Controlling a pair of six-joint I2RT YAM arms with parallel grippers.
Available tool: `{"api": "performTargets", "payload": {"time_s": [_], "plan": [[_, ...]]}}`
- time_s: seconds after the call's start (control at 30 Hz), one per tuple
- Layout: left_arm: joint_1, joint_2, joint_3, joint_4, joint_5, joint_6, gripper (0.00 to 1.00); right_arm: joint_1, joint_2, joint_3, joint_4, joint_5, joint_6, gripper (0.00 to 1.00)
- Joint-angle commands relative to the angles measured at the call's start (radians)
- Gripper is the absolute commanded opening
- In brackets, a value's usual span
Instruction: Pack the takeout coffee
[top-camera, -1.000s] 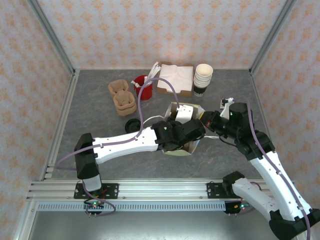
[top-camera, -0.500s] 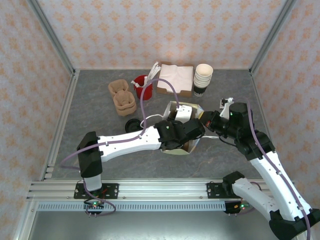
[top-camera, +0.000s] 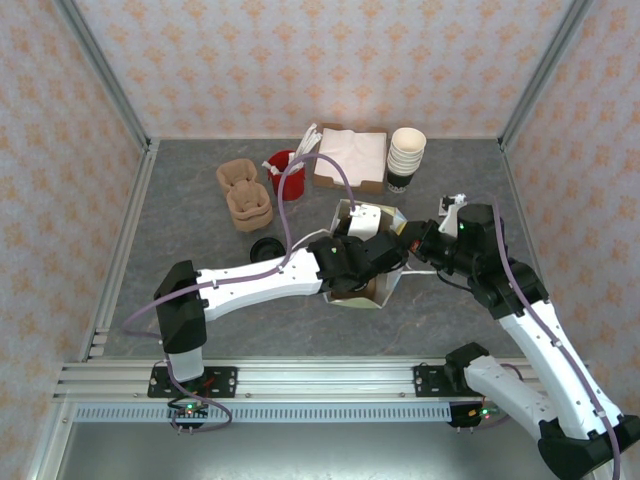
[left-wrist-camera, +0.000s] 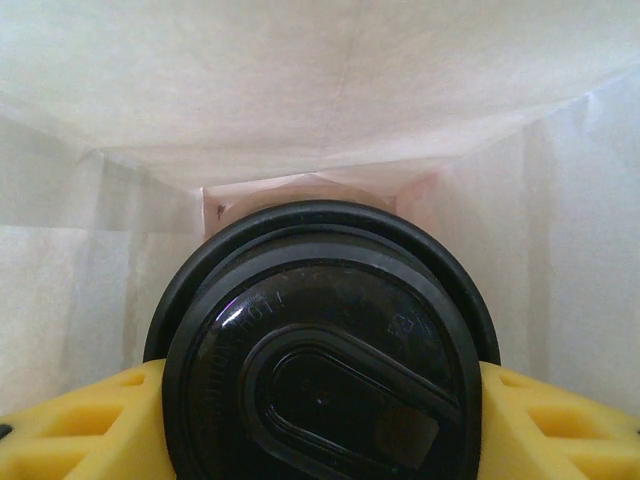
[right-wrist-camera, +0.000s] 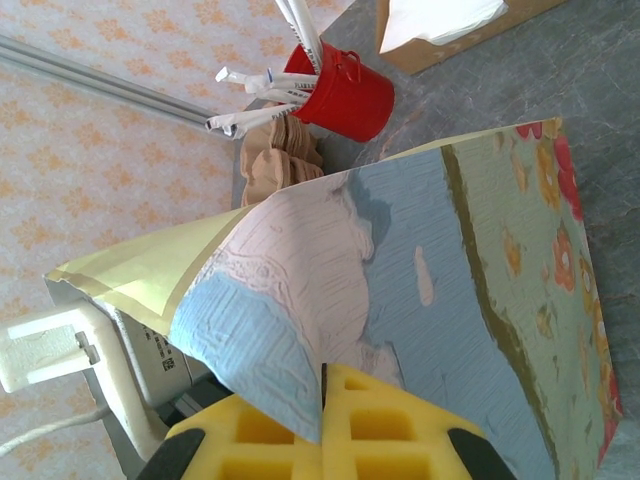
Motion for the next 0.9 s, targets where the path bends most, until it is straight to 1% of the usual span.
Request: {"api": "performTargets", "payload": {"time_s": [0.0,0.87], "plan": [[0.019,0.020,-0.001,-0.001,-0.099,0.004,0.61,0.007,-0.002,0.010,-0.009,-0.048,0.034,0.00],[0.049,0.096,-0.013,0.012,-0.019,-0.013,0.61,0.004,0.027,0.004,-0.015,-0.061,0.046,0.00]]}}
